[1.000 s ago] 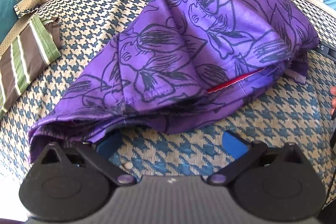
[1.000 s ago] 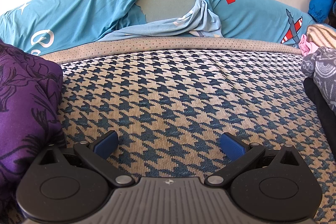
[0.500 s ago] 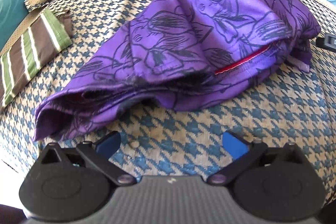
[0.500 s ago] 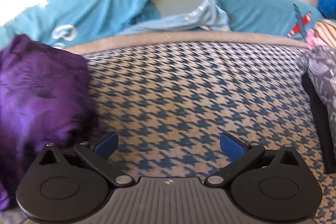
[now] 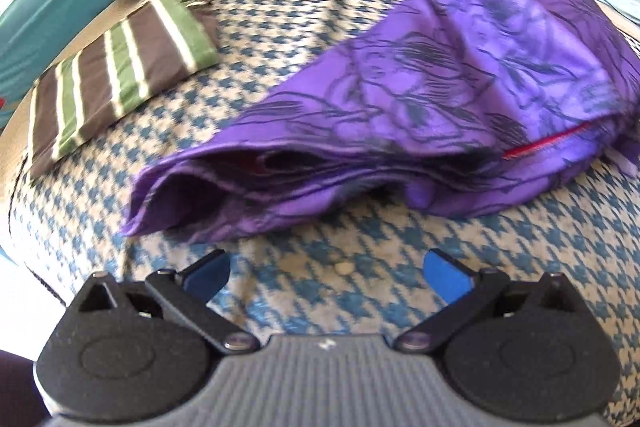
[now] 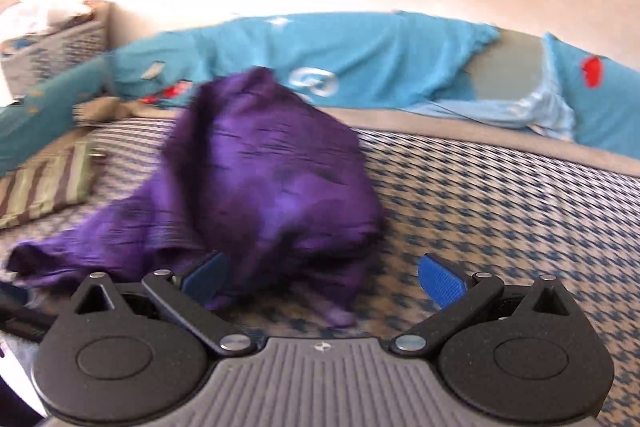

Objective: Fold clothes
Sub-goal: 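Move both grippers over the purple floral garment on the bed, then grasp the purple garment edge with the right gripper and lift it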

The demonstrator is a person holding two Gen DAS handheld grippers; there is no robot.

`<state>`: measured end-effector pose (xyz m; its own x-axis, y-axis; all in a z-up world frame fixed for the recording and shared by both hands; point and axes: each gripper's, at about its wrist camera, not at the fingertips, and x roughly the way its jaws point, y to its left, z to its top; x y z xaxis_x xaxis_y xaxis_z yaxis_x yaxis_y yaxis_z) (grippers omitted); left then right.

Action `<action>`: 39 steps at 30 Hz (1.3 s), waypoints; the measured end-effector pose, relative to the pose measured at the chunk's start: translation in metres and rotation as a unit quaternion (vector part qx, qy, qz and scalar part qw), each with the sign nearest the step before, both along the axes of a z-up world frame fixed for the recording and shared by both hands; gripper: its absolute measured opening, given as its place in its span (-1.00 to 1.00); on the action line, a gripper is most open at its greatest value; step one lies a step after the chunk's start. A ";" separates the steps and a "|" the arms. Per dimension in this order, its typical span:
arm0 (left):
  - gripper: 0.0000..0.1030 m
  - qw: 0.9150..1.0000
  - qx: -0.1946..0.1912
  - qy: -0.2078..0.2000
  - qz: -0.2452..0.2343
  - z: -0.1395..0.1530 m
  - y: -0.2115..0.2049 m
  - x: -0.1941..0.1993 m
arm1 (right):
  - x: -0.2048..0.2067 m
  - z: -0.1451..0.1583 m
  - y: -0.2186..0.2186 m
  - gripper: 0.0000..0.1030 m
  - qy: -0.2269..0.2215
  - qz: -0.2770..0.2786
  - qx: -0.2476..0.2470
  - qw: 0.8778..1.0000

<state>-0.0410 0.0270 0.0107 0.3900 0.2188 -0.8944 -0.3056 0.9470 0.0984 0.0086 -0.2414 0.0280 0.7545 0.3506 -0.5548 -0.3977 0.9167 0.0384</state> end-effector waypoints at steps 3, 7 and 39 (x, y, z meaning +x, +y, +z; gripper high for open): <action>1.00 1.000 0.007 -0.004 0.023 0.001 0.010 -0.004 | -0.007 0.002 0.012 0.99 -0.002 0.028 0.016 0.999; 1.00 0.999 0.026 -0.010 0.042 0.003 0.020 -0.008 | -0.012 0.001 0.034 0.99 -0.002 0.059 0.019 0.998; 1.00 0.996 0.038 -0.031 0.080 0.002 0.033 -0.004 | 0.015 0.010 0.071 -0.85 -0.075 0.027 0.041 0.996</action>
<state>-0.0454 0.0598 0.0132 0.3983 0.3490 -0.8483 -0.4601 0.8760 0.1444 0.0235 -0.1709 0.0384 0.8063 0.4319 -0.4041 -0.4525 0.8904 0.0489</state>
